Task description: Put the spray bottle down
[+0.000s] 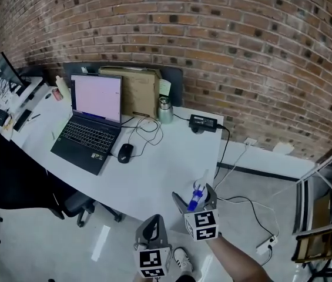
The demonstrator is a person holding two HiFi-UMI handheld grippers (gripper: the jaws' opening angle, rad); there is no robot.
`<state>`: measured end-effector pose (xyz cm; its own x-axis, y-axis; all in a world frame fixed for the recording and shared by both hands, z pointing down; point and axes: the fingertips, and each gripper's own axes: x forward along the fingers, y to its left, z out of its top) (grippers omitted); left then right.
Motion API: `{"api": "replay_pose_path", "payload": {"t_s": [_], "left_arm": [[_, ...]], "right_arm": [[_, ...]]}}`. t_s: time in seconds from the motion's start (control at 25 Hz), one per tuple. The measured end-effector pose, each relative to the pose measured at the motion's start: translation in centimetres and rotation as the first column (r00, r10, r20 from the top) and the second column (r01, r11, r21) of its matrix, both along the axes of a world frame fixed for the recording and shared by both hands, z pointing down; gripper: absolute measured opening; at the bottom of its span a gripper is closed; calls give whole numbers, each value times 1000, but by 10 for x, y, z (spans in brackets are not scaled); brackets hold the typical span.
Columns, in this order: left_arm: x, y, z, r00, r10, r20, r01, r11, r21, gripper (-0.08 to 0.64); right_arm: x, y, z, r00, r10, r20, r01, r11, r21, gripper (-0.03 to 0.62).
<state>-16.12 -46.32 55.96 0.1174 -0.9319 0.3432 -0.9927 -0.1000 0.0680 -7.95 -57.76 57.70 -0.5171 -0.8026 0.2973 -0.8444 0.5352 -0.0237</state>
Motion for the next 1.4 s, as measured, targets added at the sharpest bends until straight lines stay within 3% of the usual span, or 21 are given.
{"api": "replay_pose_path", "payload": {"t_s": [0.4,0.68,1.0,1.08,1.12,1.16,1.24,1.4], "left_arm": [[1,-4,6,1000,2,-12,-2,1000,-4,8],[5,6,-3,1000,-1,-10,1,1000,13,8],[26,40,-23,1000,10,0,-10,999,39,8],[33,54,-32,1000,7,9,-7,999,44,8],[37,62,-37,1000,6,14,-7,999,50,8],[40,69,-41,1000,7,16,-8,998,56,8],[47,86,-47,1000,9,8,-9,998,63,8],[59,122,-56,1000,12,-14,-11,997,70,8]], "right_arm": [[-8,-7,2,1000,15,-9,-15,1000,5,430],[-3,2,-6,1000,-19,-9,19,999,41,485],[28,73,-35,996,-24,83,23,1000,10,470],[44,99,-45,993,3,116,-2,1000,-7,333],[52,111,-51,991,24,132,-22,1000,-13,199],[60,122,-56,988,42,150,-40,999,-16,119],[72,146,-67,982,64,180,-61,998,-20,5],[86,198,-83,979,63,193,-61,998,-14,0]]}}
